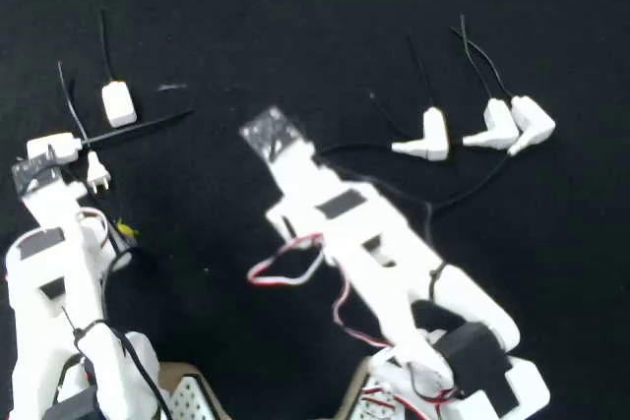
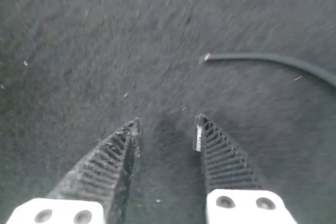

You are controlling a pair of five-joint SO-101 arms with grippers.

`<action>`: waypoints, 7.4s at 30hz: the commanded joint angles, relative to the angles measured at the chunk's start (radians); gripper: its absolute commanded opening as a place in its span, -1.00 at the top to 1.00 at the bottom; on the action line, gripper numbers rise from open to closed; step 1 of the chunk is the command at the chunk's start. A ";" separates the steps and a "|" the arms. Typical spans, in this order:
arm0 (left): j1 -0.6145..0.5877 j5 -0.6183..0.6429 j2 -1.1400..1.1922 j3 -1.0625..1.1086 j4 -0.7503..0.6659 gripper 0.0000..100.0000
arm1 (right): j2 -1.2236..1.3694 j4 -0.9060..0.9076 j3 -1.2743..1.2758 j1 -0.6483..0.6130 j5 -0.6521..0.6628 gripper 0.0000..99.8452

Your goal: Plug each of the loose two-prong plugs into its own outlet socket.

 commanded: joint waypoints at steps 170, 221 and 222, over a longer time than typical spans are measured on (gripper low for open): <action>0.615 -0.489 0.110 -0.237 0.072 0.58 | -0.553 0.038 0.183 0.371 -0.232 0.71; -0.263 -0.631 0.755 -0.753 0.448 0.90 | -0.553 -0.046 0.237 0.370 -0.232 0.71; -0.257 -0.629 0.732 -0.760 0.459 0.94 | -0.553 -0.046 0.237 0.370 -0.232 0.71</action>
